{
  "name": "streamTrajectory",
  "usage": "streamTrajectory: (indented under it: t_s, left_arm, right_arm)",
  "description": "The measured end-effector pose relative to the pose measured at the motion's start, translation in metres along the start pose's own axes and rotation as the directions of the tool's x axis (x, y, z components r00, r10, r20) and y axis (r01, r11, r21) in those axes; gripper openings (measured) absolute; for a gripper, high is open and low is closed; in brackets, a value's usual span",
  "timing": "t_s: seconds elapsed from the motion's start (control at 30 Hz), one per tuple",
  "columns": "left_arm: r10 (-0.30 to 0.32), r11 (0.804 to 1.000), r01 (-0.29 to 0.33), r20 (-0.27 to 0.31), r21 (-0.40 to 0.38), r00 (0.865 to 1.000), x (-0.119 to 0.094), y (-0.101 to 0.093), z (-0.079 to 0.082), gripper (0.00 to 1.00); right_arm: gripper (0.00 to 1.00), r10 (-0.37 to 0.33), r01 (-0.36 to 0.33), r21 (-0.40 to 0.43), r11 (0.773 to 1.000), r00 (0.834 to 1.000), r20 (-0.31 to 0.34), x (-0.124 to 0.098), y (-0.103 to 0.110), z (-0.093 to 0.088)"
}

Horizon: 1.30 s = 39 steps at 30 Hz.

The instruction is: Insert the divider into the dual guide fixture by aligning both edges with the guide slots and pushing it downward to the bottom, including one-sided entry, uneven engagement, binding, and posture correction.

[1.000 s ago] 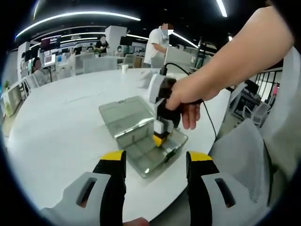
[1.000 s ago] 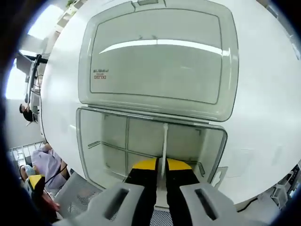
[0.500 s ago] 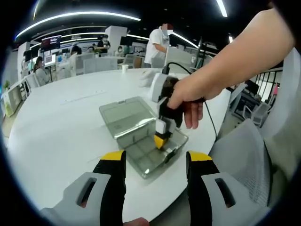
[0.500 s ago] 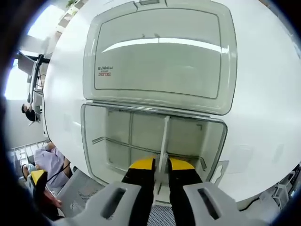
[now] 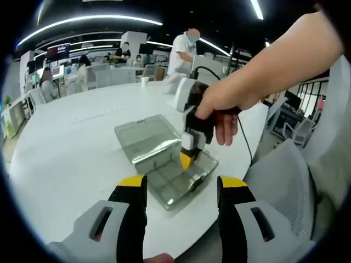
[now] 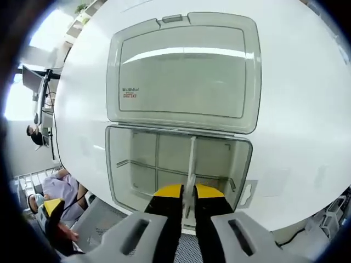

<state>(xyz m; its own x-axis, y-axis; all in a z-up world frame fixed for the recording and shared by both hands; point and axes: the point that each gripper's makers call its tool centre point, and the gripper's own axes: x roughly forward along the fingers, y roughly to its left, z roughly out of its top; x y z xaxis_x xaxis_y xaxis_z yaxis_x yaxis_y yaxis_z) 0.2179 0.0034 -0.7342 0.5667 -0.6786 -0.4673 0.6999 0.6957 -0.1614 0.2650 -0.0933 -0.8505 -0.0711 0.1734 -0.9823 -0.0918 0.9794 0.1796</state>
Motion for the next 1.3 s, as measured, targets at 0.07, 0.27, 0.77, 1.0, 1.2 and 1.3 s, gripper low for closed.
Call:
streamTrajectory:
  t_s: [0.07,0.27,0.77,1.0,1.2,1.3]
  left_arm:
    - [0.001,1.000,-0.001,0.001,0.000,1.000,0.000,0.000,0.000,0.50]
    - [0.001,1.000,-0.001,0.001,0.003,1.000,0.000,0.000,0.000,0.50]
    - [0.007,1.000,-0.007,-0.002,-0.001,1.000,-0.003,0.000,-0.001,0.50]
    - [0.016,1.000,-0.016,-0.016,0.007,1.000,-0.009,0.003,-0.005,0.50]
    - [0.026,1.000,-0.026,-0.029,0.008,0.999,-0.012,0.006,-0.007,0.50]
    - [0.029,1.000,-0.029,-0.036,0.010,0.999,-0.013,0.006,-0.008,0.50]
  right_arm:
    - [0.02,-0.003,0.003,0.000,1.000,1.000,-0.001,0.000,0.000,0.000]
    - [0.00,-0.026,0.026,-0.016,1.000,1.000,0.002,0.000,-0.001,-0.004]
    - [0.00,-0.059,0.060,-0.059,0.996,0.998,0.031,0.006,-0.001,-0.004]
    - [0.03,-0.007,0.010,-0.054,0.999,0.999,0.049,0.003,0.001,0.000]
    - [0.05,0.035,-0.030,-0.076,0.997,0.997,0.073,-0.012,0.005,0.000]
    - [0.04,0.049,-0.043,-0.085,0.995,0.996,0.077,-0.017,0.005,-0.002]
